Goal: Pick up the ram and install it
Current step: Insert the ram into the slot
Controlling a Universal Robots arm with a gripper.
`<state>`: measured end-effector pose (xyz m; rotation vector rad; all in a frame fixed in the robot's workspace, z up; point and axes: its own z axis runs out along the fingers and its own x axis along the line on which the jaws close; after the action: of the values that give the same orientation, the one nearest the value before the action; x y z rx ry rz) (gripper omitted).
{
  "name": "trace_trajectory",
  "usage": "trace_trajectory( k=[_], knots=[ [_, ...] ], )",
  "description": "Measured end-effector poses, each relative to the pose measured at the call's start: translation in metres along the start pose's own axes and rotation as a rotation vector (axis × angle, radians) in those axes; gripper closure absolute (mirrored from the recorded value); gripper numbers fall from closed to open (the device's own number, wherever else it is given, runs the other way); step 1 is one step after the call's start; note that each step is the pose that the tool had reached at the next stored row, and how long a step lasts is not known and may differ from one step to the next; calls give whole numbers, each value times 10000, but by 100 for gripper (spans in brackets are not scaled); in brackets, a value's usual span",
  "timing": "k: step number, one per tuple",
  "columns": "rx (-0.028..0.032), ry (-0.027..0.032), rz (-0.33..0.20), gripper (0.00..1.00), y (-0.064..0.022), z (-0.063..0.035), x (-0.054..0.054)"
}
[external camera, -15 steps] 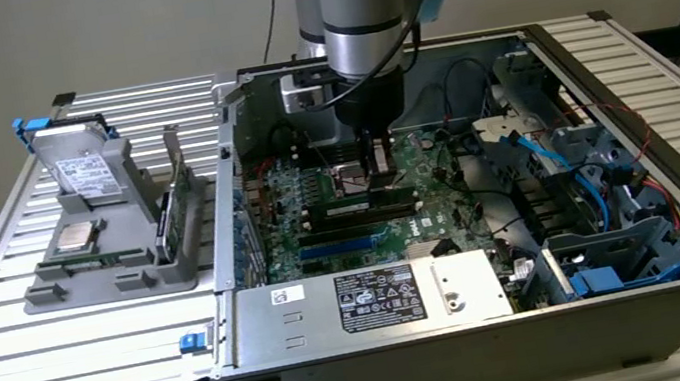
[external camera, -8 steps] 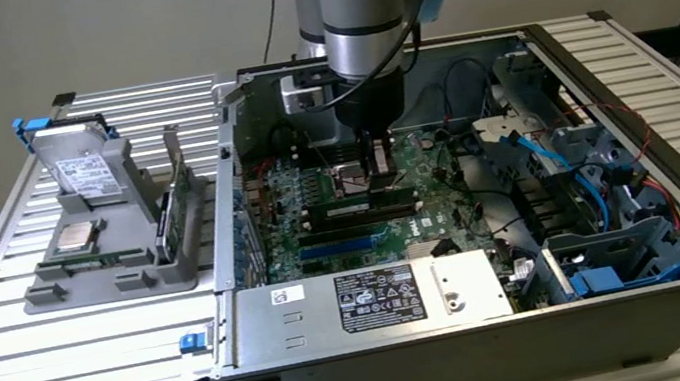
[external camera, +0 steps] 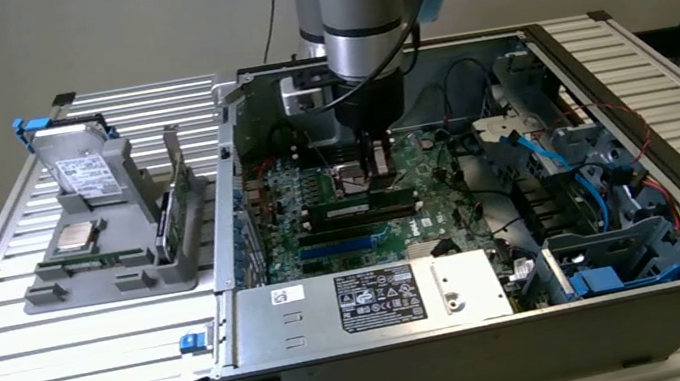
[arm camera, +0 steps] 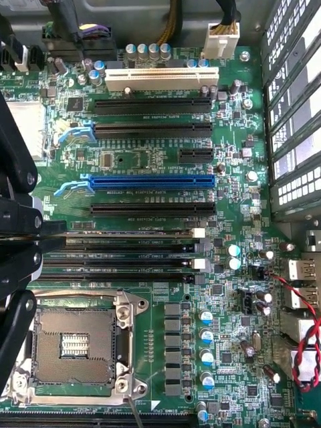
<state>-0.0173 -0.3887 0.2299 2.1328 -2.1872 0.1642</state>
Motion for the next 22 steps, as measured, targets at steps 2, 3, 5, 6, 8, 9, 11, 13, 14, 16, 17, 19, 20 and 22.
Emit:
trace_trajectory(
  k=[2,3,5,6,8,9,11,13,14,16,17,19,20,22],
  knots=[
    [10,-3,-10,87,4,3,0],
    [15,-3,-17,87,6,4,0],
    [22,-4,-30,87,6,8,-1],
    [24,-4,-35,87,6,10,-2],
    [26,-3,-42,87,7,13,-2],
    [28,-4,-46,87,7,15,-2],
    [29,-4,-49,87,7,18,-3],
    [30,-4,-51,87,7,23,-3],
    [30,-4,-52,87,7,26,-4],
    [29,-2,-56,87,7,29,-4],
    [29,-2,-57,87,7,30,-4],
    [31,-5,-61,87,7,35,-5],
    [32,-6,-63,87,7,38,-5],
    [31,-3,-68,87,7,43,-6]
  ],
)
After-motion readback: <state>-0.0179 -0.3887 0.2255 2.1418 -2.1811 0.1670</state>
